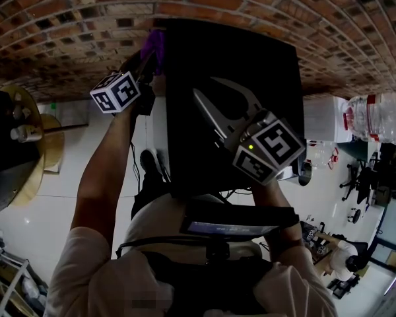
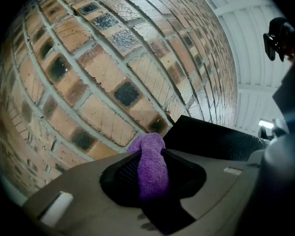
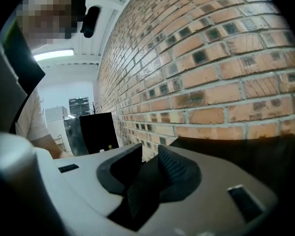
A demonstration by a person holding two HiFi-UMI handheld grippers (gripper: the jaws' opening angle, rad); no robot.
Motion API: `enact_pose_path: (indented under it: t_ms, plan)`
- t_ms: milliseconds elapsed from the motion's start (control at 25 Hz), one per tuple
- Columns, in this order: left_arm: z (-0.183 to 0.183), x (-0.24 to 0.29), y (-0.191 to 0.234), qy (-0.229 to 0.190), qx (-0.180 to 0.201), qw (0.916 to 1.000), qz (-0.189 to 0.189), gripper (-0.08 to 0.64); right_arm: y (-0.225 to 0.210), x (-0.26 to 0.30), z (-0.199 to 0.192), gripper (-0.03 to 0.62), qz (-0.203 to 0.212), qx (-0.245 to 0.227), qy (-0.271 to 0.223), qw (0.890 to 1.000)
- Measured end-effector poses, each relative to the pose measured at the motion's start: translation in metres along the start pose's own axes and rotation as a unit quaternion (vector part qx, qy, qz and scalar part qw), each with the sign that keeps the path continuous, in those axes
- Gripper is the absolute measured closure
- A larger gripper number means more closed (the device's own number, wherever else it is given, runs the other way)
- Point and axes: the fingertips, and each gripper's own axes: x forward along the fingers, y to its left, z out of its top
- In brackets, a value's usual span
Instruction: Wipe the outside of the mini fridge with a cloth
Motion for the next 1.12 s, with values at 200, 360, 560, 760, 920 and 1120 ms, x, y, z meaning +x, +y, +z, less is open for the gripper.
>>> enact_pose_path:
  t_ms: [200,360,560,760,920,1120]
  plan:
    - [-0.021,0.001,0.017,0.010,0.002,0.9999,0.011,0.446,0.005,0.022,0.008,0.499,0.011,-0.001,-0.006,1.000]
    - [-0.038,0.002,0.033,0.013,-0.004,0.9998,0.018,0.456,0.006,0.028,0.004,0.499,0.009,-0.025,0.006,1.000]
    - [-0.061,0.004,0.054,0.021,-0.002,0.9994,0.027,0.457,0.010,0.029,0.002,0.499,0.016,-0.039,0.015,0.999]
    - [-0.084,0.007,0.073,0.048,0.012,0.9982,0.034,0.459,0.011,0.029,0.003,0.499,0.023,-0.041,0.013,0.999]
    - [-0.106,0.008,0.095,0.074,0.024,0.9955,0.055,0.458,0.012,0.028,0.003,0.499,0.030,-0.044,0.013,0.999]
    - [-0.127,0.008,0.120,0.101,0.030,0.9913,0.079,0.457,0.015,0.028,0.003,0.499,0.034,-0.044,0.020,0.998]
